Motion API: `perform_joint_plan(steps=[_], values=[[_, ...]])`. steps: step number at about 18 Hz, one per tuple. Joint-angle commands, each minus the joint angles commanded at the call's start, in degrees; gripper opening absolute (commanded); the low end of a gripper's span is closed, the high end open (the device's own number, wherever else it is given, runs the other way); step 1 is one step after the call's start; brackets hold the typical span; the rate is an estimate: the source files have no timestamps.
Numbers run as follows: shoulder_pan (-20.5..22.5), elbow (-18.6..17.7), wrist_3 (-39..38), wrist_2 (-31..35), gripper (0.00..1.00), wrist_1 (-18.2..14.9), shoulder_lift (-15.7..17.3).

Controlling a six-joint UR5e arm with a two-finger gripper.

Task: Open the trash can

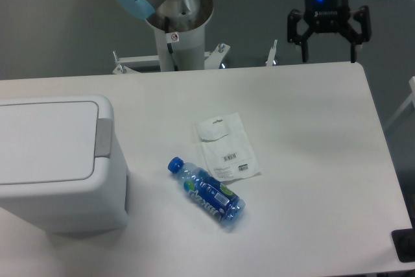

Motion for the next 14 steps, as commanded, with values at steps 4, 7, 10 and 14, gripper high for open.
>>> perform_joint_plan(steps=[4,7,10,14], values=[[-0.09,-0.09,0.0,0.44,1.0,-0.09,0.09],[-0.18,-0.18,-0.53,0.44,1.0,-0.18,0.09],[-0.53,-0.18,-2.01,0.44,1.0,-0.53,0.09],[-3.33,0.17,-8.07,-0.09,1.0,-0.26,0.09]])
